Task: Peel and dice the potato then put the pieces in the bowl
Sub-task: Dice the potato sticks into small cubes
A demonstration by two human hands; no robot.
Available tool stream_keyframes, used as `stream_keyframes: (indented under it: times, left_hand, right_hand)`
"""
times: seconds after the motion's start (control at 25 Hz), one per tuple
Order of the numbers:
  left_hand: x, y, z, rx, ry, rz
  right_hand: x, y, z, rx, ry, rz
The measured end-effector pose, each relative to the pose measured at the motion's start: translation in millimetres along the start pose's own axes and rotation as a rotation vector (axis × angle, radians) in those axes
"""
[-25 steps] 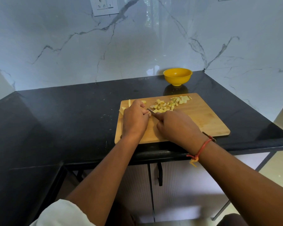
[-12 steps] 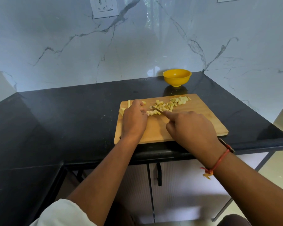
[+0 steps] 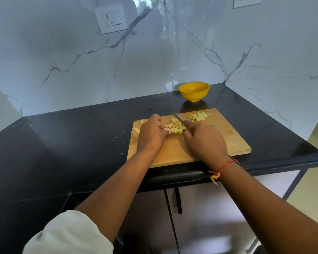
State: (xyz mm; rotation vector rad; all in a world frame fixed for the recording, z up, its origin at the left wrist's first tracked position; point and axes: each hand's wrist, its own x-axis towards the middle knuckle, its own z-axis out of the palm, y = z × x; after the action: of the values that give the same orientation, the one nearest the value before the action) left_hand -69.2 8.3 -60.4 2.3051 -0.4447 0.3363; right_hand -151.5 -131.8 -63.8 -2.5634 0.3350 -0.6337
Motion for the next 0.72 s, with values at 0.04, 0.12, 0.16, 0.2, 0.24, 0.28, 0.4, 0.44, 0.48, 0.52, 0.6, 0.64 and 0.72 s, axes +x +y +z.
stream_keyframes:
  times: [0.04, 0.12, 0.16, 0.2, 0.24, 0.28, 0.4, 0.44, 0.48, 0.52, 0.6, 0.64, 0.72]
  left_hand:
    - [2.3, 1.1, 2.2, 0.002, 0.002, -0.001]
    - [5.6, 3.3, 5.3, 0.001, -0.003, -0.002]
    - [6.4, 4.1, 4.8, -0.008, -0.013, 0.001]
    - [6.8, 4.1, 2.6, -0.017, -0.025, 0.007]
    - [6.9, 3.6, -2.2, -0.021, -0.031, 0.017]
    - [7.7, 2.2, -9.4, -0.017, -0.021, 0.023]
    - [16.8, -9.1, -39.6, 0.033, 0.039, -0.004]
    - [20.7, -13.9, -49.0, 0.087, 0.035, -0.019]
    - [24.1, -18.8, -56.2, 0.153, 0.01, -0.032]
    - [26.4, -22.3, -61.0, 0.21, -0.038, -0.04]
    - [27.8, -24.9, -62.6, 0.28, -0.174, -0.048]
    - [28.0, -25.2, -60.6, 0.306, -0.236, -0.052]
    - [31.4, -28.7, -53.5, 0.339, -0.28, -0.058]
  right_hand:
    - [0.1, 0.0, 1.9, -0.016, 0.005, -0.005]
    - [-0.1, 0.3, 4.6, -0.038, 0.015, -0.016]
    - [-0.5, 0.6, 5.0, -0.042, 0.021, -0.024]
    - [-1.1, 0.9, 4.9, -0.042, 0.026, -0.033]
    - [-1.9, 1.7, 4.9, -0.042, 0.03, -0.041]
    - [-2.9, 2.4, 5.1, -0.044, 0.035, -0.047]
    - [-3.9, 3.0, 5.7, -0.051, 0.038, -0.062]
    - [-4.0, 2.8, 5.8, -0.055, 0.031, -0.067]
    - [-4.3, 2.3, 5.1, -0.059, 0.024, -0.075]
    - [-4.6, 2.2, 4.7, -0.063, 0.019, -0.085]
    - [-5.6, 2.3, 3.5, -0.069, 0.022, -0.106]
    - [-6.1, 2.3, 3.4, -0.07, 0.024, -0.113]
    - [-6.5, 2.5, 4.1, -0.069, 0.023, -0.113]
